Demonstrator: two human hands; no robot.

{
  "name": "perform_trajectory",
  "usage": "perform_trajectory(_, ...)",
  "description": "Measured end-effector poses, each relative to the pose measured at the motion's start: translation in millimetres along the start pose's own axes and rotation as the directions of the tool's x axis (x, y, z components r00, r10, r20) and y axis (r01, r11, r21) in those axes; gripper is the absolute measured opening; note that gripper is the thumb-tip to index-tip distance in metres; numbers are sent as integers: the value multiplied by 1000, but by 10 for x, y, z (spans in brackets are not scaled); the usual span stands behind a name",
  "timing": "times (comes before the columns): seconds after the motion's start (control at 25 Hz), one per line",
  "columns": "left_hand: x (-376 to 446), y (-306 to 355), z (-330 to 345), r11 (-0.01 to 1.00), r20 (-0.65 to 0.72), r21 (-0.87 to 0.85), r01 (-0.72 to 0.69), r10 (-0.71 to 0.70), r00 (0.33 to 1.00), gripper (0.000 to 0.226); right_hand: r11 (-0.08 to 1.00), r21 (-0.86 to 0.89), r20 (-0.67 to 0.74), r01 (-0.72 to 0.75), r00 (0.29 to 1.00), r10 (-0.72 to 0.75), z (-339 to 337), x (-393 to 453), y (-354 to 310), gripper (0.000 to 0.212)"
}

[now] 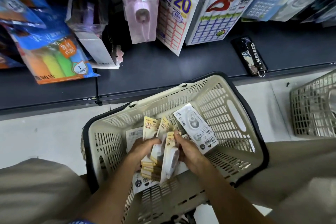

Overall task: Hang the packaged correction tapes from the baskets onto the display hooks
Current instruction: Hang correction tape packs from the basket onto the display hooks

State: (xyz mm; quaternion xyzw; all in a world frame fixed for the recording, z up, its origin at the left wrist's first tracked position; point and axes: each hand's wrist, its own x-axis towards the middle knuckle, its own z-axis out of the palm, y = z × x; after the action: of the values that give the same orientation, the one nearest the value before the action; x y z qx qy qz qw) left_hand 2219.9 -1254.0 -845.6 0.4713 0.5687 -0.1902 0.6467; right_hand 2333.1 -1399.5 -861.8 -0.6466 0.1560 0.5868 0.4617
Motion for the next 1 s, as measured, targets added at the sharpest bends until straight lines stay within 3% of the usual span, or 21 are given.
perform_trajectory(0.08, 8, 1, -33, 1000, -21, -5, -12, 11, 1000, 20, 997, 79, 100, -14, 995, 6, -51, -23, 31, 54)
perform_trajectory(0.16, 18, -19, -66, 1000, -23, 12, -2, 2, 1000, 18, 999, 21, 107, -32, 994, 29, -59, -59, 39, 47)
perform_trajectory(0.24, 24, -30, -92, 1000, 18, -6, 23, -23, 1000, 25, 1000, -30, 1, -7, 1000, 7, -36, -69, 34, 33)
perform_trajectory(0.4, -8, -18, -115, 996, 129, -84, 30, -19, 992, 55, 982, 164, -139, 92, 988, -69, -46, -30, -13, 16)
perform_trajectory(0.6, -14, -17, -58, 988, 169, -153, 33, -7, 986, 47, 968, 243, -215, 57, 977, -4, -5, 0, -32, 16)
perform_trajectory(0.68, -42, -12, -34, 980, 201, -199, 28, 13, 980, 65, 979, 204, -206, 20, 978, 23, 45, 3, -34, 22)
perform_trajectory(0.8, -40, -35, 16, 991, 147, -131, -5, 25, 989, 109, 982, 187, -166, 21, 986, 10, 80, 33, -21, 28)
perform_trajectory(0.92, 0, -63, 31, 984, 105, -179, 28, -10, 994, 120, 978, 205, -163, 25, 987, 9, 32, 38, -48, 28)
perform_trajectory(1.0, 6, -48, 45, 973, 98, -228, 28, -6, 995, 112, 969, 245, -210, 35, 978, 17, -28, 59, -79, 28)
